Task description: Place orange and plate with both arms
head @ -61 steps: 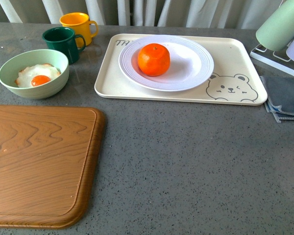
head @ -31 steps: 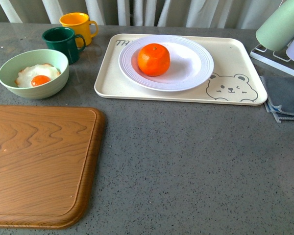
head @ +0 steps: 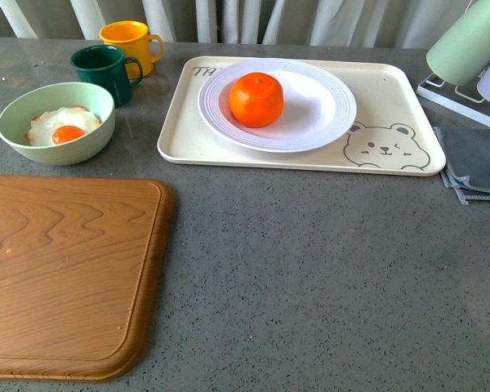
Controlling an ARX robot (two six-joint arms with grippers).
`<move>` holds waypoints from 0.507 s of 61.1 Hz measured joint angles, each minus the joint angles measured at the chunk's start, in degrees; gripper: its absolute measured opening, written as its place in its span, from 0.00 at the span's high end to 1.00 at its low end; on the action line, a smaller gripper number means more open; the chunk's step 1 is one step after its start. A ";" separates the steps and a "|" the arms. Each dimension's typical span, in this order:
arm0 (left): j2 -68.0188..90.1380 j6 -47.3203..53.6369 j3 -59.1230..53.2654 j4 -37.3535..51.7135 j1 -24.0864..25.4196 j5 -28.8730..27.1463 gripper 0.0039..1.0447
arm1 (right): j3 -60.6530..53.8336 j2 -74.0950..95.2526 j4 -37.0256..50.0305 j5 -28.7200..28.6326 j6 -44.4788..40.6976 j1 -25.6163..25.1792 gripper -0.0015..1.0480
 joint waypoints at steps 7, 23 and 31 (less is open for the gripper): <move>0.00 0.00 0.00 0.00 0.00 0.00 0.08 | 0.00 -1.99 -1.95 0.00 0.00 0.00 0.98; 0.00 0.00 0.00 0.00 0.00 0.00 0.08 | 0.02 -6.47 -6.47 0.02 0.02 0.00 0.98; 0.00 0.00 0.00 0.00 0.00 0.00 0.08 | 0.02 -14.60 -15.12 0.00 0.00 0.00 0.98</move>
